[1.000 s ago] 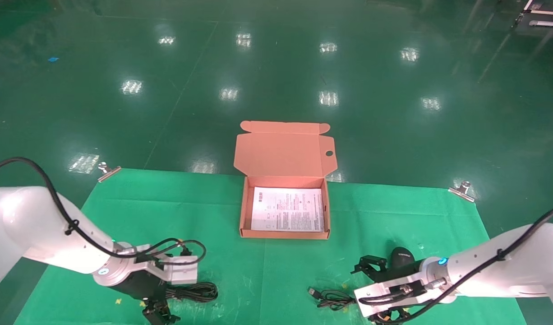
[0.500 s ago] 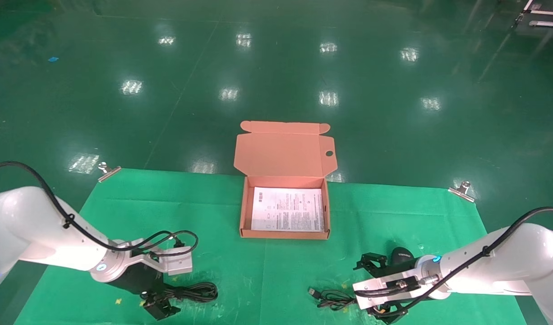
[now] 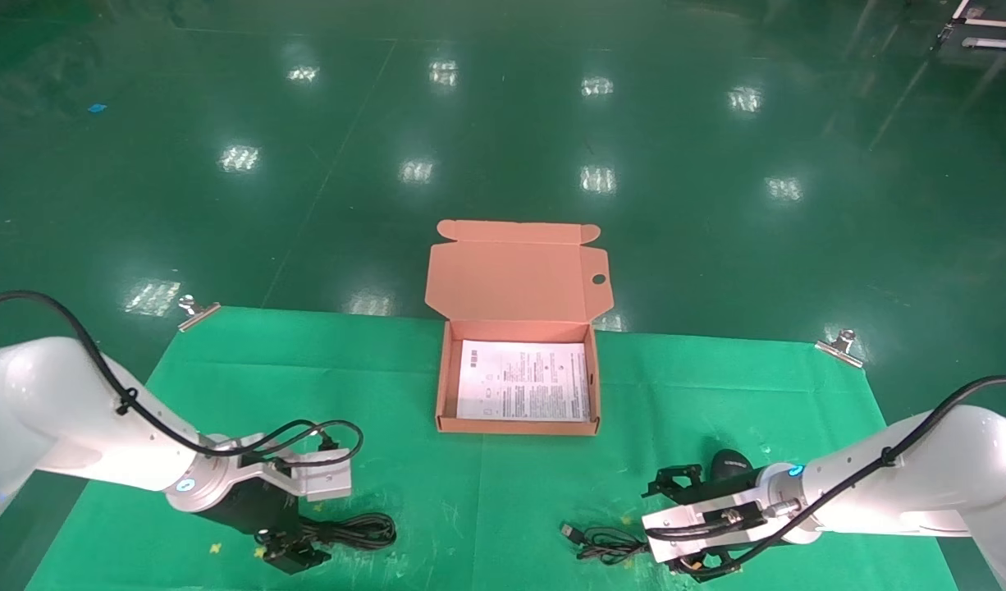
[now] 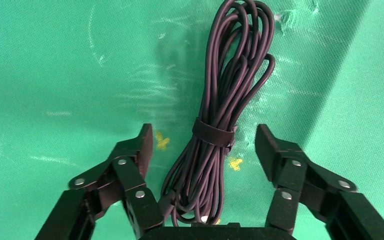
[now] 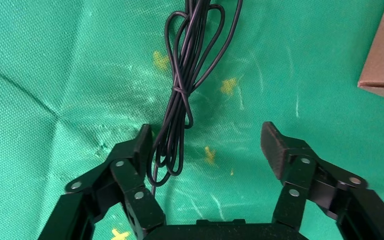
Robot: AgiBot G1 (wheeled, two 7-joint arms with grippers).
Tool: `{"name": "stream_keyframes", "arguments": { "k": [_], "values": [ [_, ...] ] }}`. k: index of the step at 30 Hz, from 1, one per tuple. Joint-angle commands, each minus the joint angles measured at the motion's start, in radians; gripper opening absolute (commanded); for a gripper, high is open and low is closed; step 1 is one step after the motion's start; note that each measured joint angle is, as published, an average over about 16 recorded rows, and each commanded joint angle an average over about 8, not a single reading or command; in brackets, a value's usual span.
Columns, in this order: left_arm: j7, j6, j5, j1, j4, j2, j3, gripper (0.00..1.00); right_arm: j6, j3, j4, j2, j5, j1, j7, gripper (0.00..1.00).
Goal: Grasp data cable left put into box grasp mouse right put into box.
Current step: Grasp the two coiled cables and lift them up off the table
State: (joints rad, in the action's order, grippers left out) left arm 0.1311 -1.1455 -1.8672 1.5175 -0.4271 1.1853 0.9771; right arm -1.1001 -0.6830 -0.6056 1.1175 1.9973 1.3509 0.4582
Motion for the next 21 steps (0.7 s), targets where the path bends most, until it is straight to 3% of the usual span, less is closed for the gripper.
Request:
{"name": "stream_keyframes", "arguments": {
  "k": [1,21],
  "values": [
    [0.001,-0.001,-0.001,0.0,-0.003,-0.001,0.001,0.0,-0.001,0.0,-0.002,-0.001,0.0,-0.001,0.0,0.0],
    [0.002,-0.004,-0.003,-0.001,-0.013,-0.002,0.002,0.0,-0.003,0.001,-0.009,-0.003,-0.002,-0.002,-0.002,0.0]
  ]
}}
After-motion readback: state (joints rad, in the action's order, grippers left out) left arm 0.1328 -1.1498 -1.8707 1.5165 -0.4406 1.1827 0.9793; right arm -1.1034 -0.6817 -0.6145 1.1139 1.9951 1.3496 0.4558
